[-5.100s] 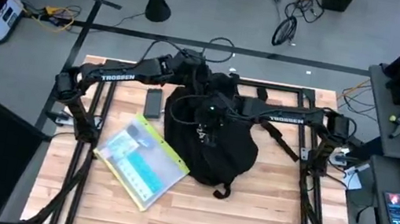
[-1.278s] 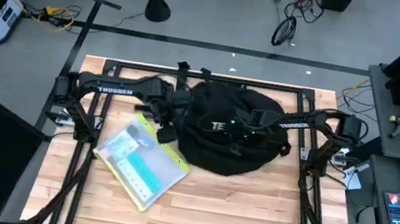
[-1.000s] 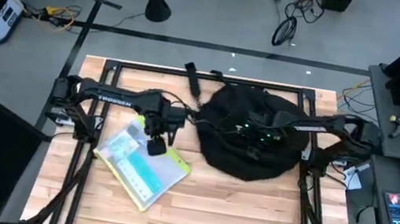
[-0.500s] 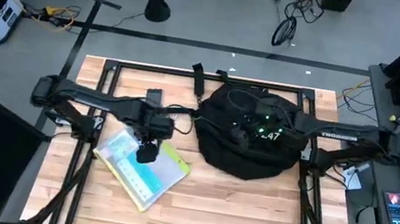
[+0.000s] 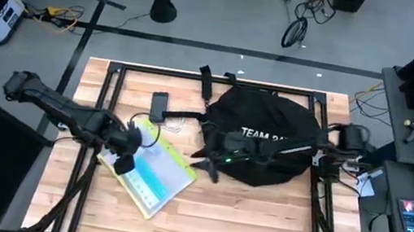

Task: Unpack backpack
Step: Open the green zip bag

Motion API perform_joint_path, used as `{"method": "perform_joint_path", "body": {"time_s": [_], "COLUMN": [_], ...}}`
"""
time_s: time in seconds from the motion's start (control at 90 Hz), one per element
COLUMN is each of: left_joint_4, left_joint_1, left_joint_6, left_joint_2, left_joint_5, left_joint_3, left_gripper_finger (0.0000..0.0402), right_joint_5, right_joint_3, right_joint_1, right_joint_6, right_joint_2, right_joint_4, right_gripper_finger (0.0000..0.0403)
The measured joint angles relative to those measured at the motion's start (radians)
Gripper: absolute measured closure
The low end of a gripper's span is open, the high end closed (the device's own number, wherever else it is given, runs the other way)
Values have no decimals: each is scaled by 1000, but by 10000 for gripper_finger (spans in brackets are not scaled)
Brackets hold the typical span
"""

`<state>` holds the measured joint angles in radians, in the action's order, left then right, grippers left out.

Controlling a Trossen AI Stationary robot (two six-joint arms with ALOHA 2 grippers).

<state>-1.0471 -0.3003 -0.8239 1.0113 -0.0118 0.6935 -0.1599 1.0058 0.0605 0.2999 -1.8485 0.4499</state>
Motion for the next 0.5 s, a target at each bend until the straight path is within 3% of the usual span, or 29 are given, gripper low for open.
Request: {"method": "perform_joint_path", "body": {"time_s": [0.167, 0.289, 0.5], "left_joint_4": [31, 147, 404], "left_joint_1": [-46, -63, -101], "left_joint_6": [-35, -45, -103], "left_joint_2": [1, -2, 1], "left_joint_5": [50, 39, 21], "left_joint_3": [-109, -187, -252], "left_gripper_finger": [194, 194, 194], "right_joint_5": [48, 84, 82], "right_joint_3": [281, 459, 567], "right_joint_1": [42, 68, 80], "right_joint_6": [-193, -268, -272], "right_joint_2": [-175, -276, -343], "right_joint_4": [-265, -450, -605], "right_gripper_finger": [245, 245, 245]}}
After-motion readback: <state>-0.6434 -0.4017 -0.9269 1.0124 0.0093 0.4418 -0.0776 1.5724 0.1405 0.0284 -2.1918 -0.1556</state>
